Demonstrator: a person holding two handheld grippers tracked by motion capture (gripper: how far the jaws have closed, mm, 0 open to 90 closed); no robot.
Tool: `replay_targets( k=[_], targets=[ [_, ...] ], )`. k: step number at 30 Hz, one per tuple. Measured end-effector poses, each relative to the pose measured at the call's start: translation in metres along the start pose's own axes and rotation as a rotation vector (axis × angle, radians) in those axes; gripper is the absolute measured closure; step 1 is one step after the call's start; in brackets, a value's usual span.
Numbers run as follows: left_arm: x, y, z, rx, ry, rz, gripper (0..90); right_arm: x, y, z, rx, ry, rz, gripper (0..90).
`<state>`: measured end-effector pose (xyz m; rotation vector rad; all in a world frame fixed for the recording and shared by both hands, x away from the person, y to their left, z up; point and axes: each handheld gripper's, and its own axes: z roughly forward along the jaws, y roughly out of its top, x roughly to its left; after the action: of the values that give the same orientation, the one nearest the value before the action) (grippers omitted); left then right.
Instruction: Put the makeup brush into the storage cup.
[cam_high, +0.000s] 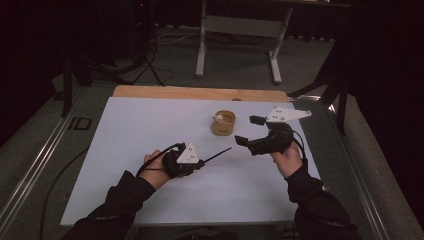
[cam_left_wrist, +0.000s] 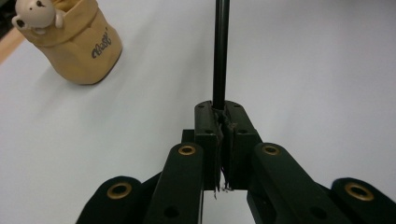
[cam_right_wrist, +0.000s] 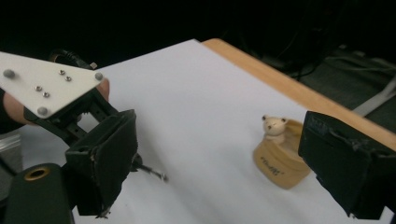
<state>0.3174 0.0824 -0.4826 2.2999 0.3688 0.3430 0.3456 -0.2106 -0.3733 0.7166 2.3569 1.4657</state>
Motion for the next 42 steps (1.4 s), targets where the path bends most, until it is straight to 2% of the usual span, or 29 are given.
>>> replay_targets(
  k=[3, 5, 7, 8, 9, 10, 12, 13, 14, 15, 16, 17, 18, 20, 21, 22, 25, 26, 27, 28, 29, 31, 32, 34, 35, 37, 40, 42],
  targets=[
    [0.002, -0.001, -0.003, -0.050, -0.032, -0.075, 86.8, 0.003, 0.000, -0.007, -0.040, -0.019, 0.003, 11.4],
    [0.004, -0.002, -0.005, -0.082, -0.048, -0.117, 86.8, 0.003, 0.000, -0.011, -0.076, -0.005, 0.027, 11.4],
    [0.006, -0.003, -0.006, -0.108, -0.062, -0.162, 86.8, 0.004, 0.000, -0.013, -0.087, -0.023, 0.045, 11.4],
    [0.006, -0.003, -0.006, -0.108, -0.062, -0.162, 86.8, 0.004, 0.000, -0.013, -0.087, -0.023, 0.045, 11.4],
    [0.008, -0.004, -0.008, -0.132, -0.083, -0.196, 86.8, 0.005, -0.001, -0.014, -0.094, -0.023, 0.056, 11.4],
    [0.008, -0.005, -0.008, -0.143, -0.091, -0.212, 86.8, 0.007, -0.002, -0.013, -0.095, -0.046, 0.069, 11.4],
    [0.010, -0.006, -0.010, -0.172, -0.113, -0.250, 86.8, 0.006, -0.006, -0.011, -0.094, -0.033, 0.102, 11.7],
    [0.010, -0.008, -0.011, -0.195, -0.125, -0.276, 86.8, 0.005, -0.007, -0.008, -0.083, -0.025, 0.124, 16.5],
    [0.010, -0.008, -0.011, -0.195, -0.125, -0.276, 86.8, 0.003, -0.009, -0.006, -0.077, -0.004, 0.149, 18.7],
    [0.010, -0.008, -0.011, -0.201, -0.129, -0.289, 86.8, 0.003, -0.009, -0.006, -0.077, -0.004, 0.149, 18.7],
    [0.010, -0.010, -0.011, -0.215, -0.141, -0.309, 86.8, -0.001, -0.013, -0.002, -0.073, 0.041, 0.207, 21.6],
    [0.011, -0.011, -0.010, -0.226, -0.152, -0.325, 86.8, -0.002, -0.015, 0.000, -0.070, 0.058, 0.231, 23.9],
    [0.011, -0.012, -0.010, -0.236, -0.160, -0.340, 86.8, -0.003, -0.017, 0.003, -0.069, 0.066, 0.246, 26.0],
    [0.011, -0.012, -0.010, -0.236, -0.160, -0.340, 86.8, -0.003, -0.018, 0.005, -0.068, 0.072, 0.256, 26.0],
    [0.013, -0.014, -0.010, -0.271, -0.195, -0.384, 86.8, -0.003, -0.018, 0.005, -0.068, 0.072, 0.256, 27.8],
    [0.014, -0.015, -0.010, -0.290, -0.212, -0.411, 86.8, -0.002, -0.022, 0.013, -0.056, 0.109, 0.285, 29.4],
    [0.015, -0.018, -0.010, -0.328, -0.236, -0.461, 86.8, -0.001, -0.026, 0.024, -0.053, 0.160, 0.335, 32.6],
    [0.015, -0.018, -0.010, -0.328, -0.236, -0.461, 86.8, -0.001, -0.026, 0.024, -0.053, 0.160, 0.335, 32.6],
    [0.017, -0.021, -0.010, -0.356, -0.260, -0.500, 86.8, -0.001, -0.027, 0.033, -0.058, 0.202, 0.382, 35.9],
    [0.018, -0.024, -0.009, -0.381, -0.283, -0.536, 86.8, -0.002, -0.028, 0.035, -0.061, 0.210, 0.396, 37.5],
    [0.018, -0.026, -0.008, -0.387, -0.298, -0.552, 86.8, -0.002, -0.028, 0.038, -0.067, 0.228, 0.414, 38.0],
    [0.018, -0.027, -0.007, -0.397, -0.307, -0.566, 86.8, -0.002, -0.028, 0.040, -0.071, 0.242, 0.428, 39.3],
    [0.019, -0.029, -0.006, -0.398, -0.328, -0.591, 86.8, -0.002, -0.027, 0.042, -0.069, 0.246, 0.436, 40.8],
    [0.017, -0.030, -0.005, -0.407, -0.348, -0.593, 86.8, -0.002, -0.027, 0.051, -0.060, 0.275, 0.450, 45.2],
    [0.017, -0.031, -0.004, -0.414, -0.377, -0.605, 86.8, -0.001, -0.027, 0.053, -0.053, 0.280, 0.452, 46.7],
    [0.016, -0.031, -0.004, -0.419, -0.381, -0.610, 86.8, 0.000, -0.027, 0.055, -0.045, 0.276, 0.451, 47.5],
    [0.015, -0.030, -0.002, -0.408, -0.391, -0.614, 86.8, 0.002, -0.028, 0.064, -0.028, 0.309, 0.474, 52.2],
    [0.015, -0.029, 0.000, -0.399, -0.389, -0.601, 86.8, 0.003, -0.028, 0.068, -0.027, 0.320, 0.482, 55.1]
  ],
)
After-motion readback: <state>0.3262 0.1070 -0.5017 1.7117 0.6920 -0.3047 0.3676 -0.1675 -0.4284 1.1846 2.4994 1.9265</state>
